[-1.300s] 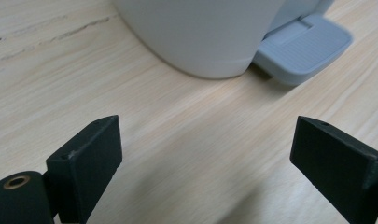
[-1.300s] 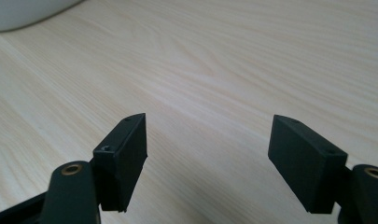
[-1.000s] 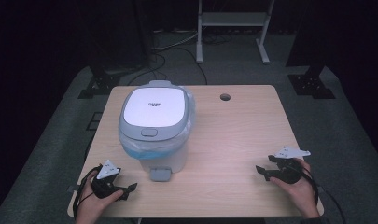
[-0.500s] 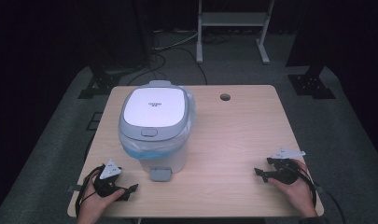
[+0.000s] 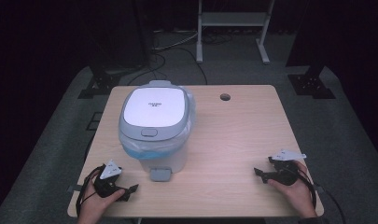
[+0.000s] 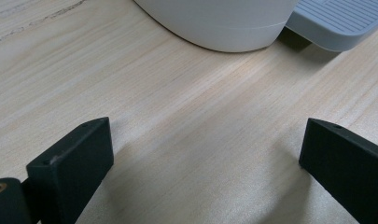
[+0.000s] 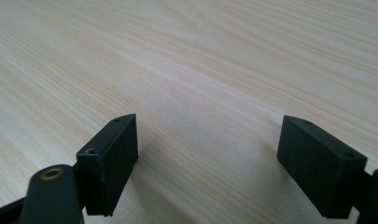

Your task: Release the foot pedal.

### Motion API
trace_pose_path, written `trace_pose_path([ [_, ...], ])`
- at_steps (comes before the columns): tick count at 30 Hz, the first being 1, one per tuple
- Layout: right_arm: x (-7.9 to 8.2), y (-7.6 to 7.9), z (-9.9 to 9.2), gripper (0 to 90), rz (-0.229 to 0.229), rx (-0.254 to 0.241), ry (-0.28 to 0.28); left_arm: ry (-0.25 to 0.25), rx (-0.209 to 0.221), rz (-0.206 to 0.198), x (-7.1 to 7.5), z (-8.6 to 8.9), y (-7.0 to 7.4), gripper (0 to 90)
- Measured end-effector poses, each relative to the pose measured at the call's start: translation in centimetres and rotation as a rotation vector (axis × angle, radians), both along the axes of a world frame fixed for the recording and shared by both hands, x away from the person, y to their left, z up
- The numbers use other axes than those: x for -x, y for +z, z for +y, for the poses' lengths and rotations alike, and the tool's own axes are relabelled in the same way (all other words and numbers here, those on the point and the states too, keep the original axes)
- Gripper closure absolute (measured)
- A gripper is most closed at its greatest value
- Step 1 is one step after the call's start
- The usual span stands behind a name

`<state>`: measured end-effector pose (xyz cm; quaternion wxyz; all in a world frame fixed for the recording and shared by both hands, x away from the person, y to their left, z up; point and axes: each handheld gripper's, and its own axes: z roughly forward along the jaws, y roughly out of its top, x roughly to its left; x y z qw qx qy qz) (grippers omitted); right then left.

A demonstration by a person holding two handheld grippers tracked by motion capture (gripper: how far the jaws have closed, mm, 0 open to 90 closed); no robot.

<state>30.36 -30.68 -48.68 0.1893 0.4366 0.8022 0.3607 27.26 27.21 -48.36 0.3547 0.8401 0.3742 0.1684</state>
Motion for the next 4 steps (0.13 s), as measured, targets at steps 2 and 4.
trace_pose_path([
  [2, -0.01, 0.0, 0.0, 18.1, 0.001, 0.001, -0.002, 0.0, 0.0, 0.0, 0.0, 0.0, 0.0, 1.8],
  [4, -0.02, -0.01, 0.0, 17.4, 0.003, 0.001, -0.007, 0.001, 0.0, -0.001, 0.0, -0.01, 0.0, 1.7],
])
